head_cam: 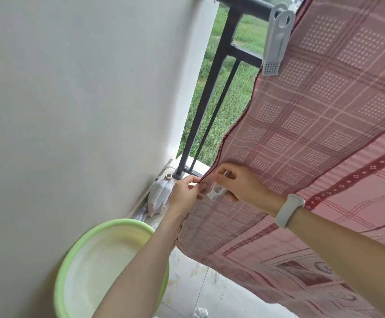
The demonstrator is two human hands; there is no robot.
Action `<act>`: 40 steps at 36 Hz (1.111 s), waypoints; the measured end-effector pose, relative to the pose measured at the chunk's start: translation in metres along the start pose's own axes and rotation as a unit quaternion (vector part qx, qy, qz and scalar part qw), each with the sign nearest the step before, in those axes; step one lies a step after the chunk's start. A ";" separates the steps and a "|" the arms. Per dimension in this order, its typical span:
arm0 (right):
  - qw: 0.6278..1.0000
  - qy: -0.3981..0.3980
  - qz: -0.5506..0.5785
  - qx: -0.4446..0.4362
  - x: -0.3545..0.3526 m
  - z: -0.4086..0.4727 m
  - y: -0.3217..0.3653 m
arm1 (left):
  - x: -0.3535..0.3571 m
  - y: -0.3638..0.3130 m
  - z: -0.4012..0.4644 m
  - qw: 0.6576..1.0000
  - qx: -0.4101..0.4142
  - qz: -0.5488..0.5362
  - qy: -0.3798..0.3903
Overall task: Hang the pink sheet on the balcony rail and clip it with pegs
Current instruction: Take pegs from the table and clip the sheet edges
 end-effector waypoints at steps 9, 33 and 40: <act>0.986 0.135 0.021 0.100 -0.006 -0.009 0.001 | 0.002 0.001 0.001 0.998 0.007 -0.056 0.009; 0.684 0.101 -0.693 -0.204 0.018 0.057 0.062 | -0.005 0.000 -0.004 0.998 0.008 0.015 -0.065; 0.676 0.104 -0.702 -0.201 0.015 0.052 0.060 | -0.005 0.001 -0.004 0.996 0.020 0.050 -0.076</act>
Point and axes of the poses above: each hand's wrist, its own z-axis towards the middle knuckle, its own x-axis out of the palm, y = z × x, the point moved 3 cm from there along z, towards the middle knuckle, and after that the axes turned 6 degrees about z, right-handed, at the moved point
